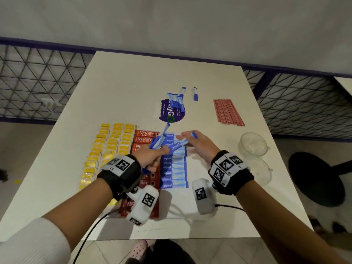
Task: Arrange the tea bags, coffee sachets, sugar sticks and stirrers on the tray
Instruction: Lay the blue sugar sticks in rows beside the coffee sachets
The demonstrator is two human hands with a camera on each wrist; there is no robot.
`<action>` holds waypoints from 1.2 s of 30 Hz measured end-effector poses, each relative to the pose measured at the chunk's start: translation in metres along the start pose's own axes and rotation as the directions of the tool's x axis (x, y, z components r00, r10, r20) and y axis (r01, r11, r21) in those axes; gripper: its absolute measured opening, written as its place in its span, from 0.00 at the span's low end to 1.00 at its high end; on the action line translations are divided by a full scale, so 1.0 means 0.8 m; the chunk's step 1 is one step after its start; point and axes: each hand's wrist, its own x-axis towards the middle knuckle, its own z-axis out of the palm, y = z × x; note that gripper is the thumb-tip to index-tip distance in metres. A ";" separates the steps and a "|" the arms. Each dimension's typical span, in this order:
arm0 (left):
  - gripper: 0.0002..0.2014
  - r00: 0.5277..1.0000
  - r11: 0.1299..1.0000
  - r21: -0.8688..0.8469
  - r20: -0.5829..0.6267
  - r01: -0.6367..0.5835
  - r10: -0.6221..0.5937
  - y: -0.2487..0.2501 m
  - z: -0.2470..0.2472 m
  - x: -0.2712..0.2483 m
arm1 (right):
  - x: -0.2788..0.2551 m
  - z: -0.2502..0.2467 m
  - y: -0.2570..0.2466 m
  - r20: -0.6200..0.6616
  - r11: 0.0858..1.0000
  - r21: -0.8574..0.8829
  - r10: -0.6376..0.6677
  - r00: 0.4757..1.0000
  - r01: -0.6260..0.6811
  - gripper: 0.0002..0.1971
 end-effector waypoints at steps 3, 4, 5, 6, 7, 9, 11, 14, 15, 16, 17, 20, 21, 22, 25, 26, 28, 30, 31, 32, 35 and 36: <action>0.10 0.999 0.976 0.216 -0.018 -0.022 0.027 -0.013 -0.008 -0.011 | -0.023 -0.004 0.020 -0.048 0.998 -0.052 0.021 0.999 -0.023 0.06; 0.09 0.999 0.958 0.285 -0.018 -0.024 0.031 -0.017 -0.009 -0.014 | -0.028 -0.007 0.029 -0.057 0.998 -0.053 0.038 0.998 -0.042 0.06; 0.08 0.999 0.942 0.335 -0.014 -0.025 0.032 -0.023 -0.010 -0.017 | -0.034 -0.007 0.038 -0.067 0.997 -0.049 0.061 0.996 -0.064 0.05; 0.09 0.999 0.930 0.366 -0.009 -0.029 0.035 -0.029 -0.009 -0.020 | -0.040 -0.007 0.047 -0.070 0.996 -0.028 0.079 0.994 -0.081 0.04; 0.09 0.999 0.922 0.385 -0.004 -0.033 0.037 -0.034 -0.008 -0.024 | -0.045 -0.006 0.054 -0.067 0.996 -0.006 0.093 0.993 -0.093 0.03; 0.08 0.998 0.894 0.444 0.005 -0.053 0.057 -0.044 -0.004 -0.031 | -0.054 -0.004 0.068 -0.060 0.993 0.003 0.121 0.991 -0.121 0.03; 0.08 0.996 0.856 0.509 0.026 -0.085 0.083 -0.052 -0.001 -0.036 | -0.058 -0.002 0.080 -0.073 0.987 -0.027 0.158 0.985 -0.160 0.02; 0.09 0.995 0.819 0.565 0.042 -0.101 0.094 -0.061 -0.001 -0.041 | -0.064 0.002 0.098 -0.095 0.977 -0.027 0.207 0.974 -0.210 0.05; 0.10 0.994 0.813 0.573 0.047 -0.106 0.097 -0.062 -0.002 -0.043 | -0.067 0.003 0.103 -0.095 0.973 -0.005 0.231 0.968 -0.233 0.04; 0.11 0.994 0.814 0.571 0.052 -0.110 0.098 -0.064 -0.003 -0.046 | -0.070 0.005 0.108 -0.086 0.969 0.015 0.249 0.965 -0.248 0.02; 0.12 0.994 0.820 0.562 0.056 -0.111 0.096 -0.065 -0.004 -0.048 | -0.073 0.006 0.112 -0.077 0.964 0.030 0.267 0.961 -0.265 0.04; 0.14 0.995 0.830 0.549 0.050 -0.102 0.089 -0.068 -0.010 -0.052 | -0.078 0.011 0.126 -0.059 0.951 0.049 0.306 0.950 -0.304 0.07; 0.15 0.995 0.833 0.545 0.046 -0.095 0.083 -0.070 -0.012 -0.053 | -0.080 0.013 0.127 -0.051 0.947 0.046 0.319 0.946 -0.317 0.05; 0.15 0.996 0.840 0.535 0.042 -0.085 0.074 -0.071 -0.013 -0.054 | -0.079 0.015 0.130 -0.046 0.944 0.039 0.328 0.943 -0.327 0.02; 0.14 0.998 0.861 0.505 0.027 -0.067 0.062 -0.074 -0.015 -0.055 | -0.075 0.019 0.132 -0.065 0.932 0.022 0.364 0.929 -0.363 0.06; 0.14 0.998 0.864 0.500 0.020 -0.063 0.061 -0.075 -0.015 -0.055 | -0.072 0.020 0.133 -0.075 0.929 0.027 0.370 0.926 -0.369 0.07; 0.14 0.998 0.866 0.496 0.011 -0.060 0.062 -0.076 -0.016 -0.054 | -0.068 0.024 0.130 -0.084 0.921 0.022 0.389 0.917 -0.388 0.09; 0.13 0.998 0.867 0.495 0.005 -0.053 0.059 -0.076 -0.017 -0.053 | -0.066 0.027 0.124 -0.093 0.911 0.014 0.412 0.906 -0.413 0.09; 0.13 0.998 0.868 0.495 0.000 -0.049 0.056 -0.076 -0.017 -0.053 | -0.065 0.028 0.122 -0.099 0.905 0.024 0.425 0.900 -0.425 0.09; 0.13 0.999 0.869 0.493 -0.005 -0.044 0.053 -0.076 -0.017 -0.053 | -0.063 0.028 0.121 -0.105 0.900 0.034 0.436 0.894 -0.435 0.09; 0.17 0.999 0.868 0.496 -0.013 -0.037 0.050 -0.077 -0.017 -0.052 | -0.061 0.029 0.117 -0.110 0.886 0.029 0.464 0.879 -0.464 0.09; 0.16 0.999 0.864 0.501 -0.014 -0.036 0.050 -0.077 -0.017 -0.052 | -0.059 0.030 0.118 -0.111 0.881 0.023 0.472 0.875 -0.472 0.09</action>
